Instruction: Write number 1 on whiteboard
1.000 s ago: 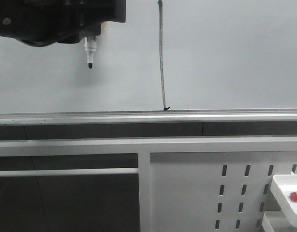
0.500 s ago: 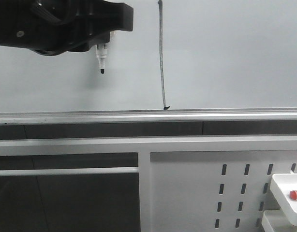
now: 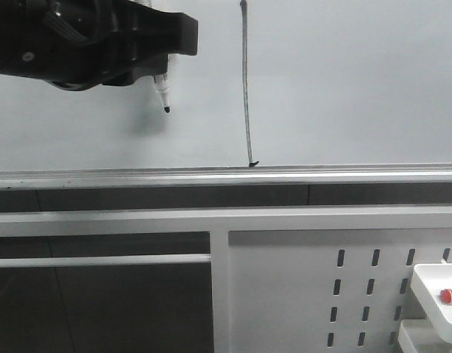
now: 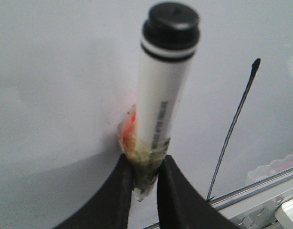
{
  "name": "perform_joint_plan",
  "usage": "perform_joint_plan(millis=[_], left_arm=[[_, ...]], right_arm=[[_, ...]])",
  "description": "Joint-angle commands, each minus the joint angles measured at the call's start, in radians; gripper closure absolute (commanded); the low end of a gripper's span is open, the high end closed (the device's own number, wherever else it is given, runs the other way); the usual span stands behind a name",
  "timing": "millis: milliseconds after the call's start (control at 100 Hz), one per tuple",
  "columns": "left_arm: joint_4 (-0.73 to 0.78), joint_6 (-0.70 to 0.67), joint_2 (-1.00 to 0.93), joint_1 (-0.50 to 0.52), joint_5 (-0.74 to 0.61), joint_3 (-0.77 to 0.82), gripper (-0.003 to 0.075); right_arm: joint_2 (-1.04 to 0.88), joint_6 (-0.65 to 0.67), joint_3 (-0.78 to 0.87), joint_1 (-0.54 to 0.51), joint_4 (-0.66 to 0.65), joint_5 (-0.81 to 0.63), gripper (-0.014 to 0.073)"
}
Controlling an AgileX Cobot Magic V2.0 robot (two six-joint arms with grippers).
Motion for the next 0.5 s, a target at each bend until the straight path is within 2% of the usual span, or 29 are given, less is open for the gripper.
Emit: perform_joint_plan(millis=[0,120,240,490], left_arm=[[0.007,-0.018,-0.019,0.022,-0.122,-0.031,0.074],[0.007,-0.018,-0.021,0.022,-0.113,-0.031,0.074],[0.007,-0.018,-0.041,0.017,-0.021,-0.031,0.074],[-0.1,-0.018,-0.094,0.024,0.076,-0.04,0.074]], right_arm=[[0.005,0.001,-0.021,0.003,-0.026,-0.069,0.0643],[0.005,0.001,-0.021,0.003,-0.026,-0.069,0.0643],[0.005,0.001,-0.021,0.003,-0.026,-0.067,0.0643],[0.005,0.001,-0.021,0.003,-0.026,-0.066,0.0643]])
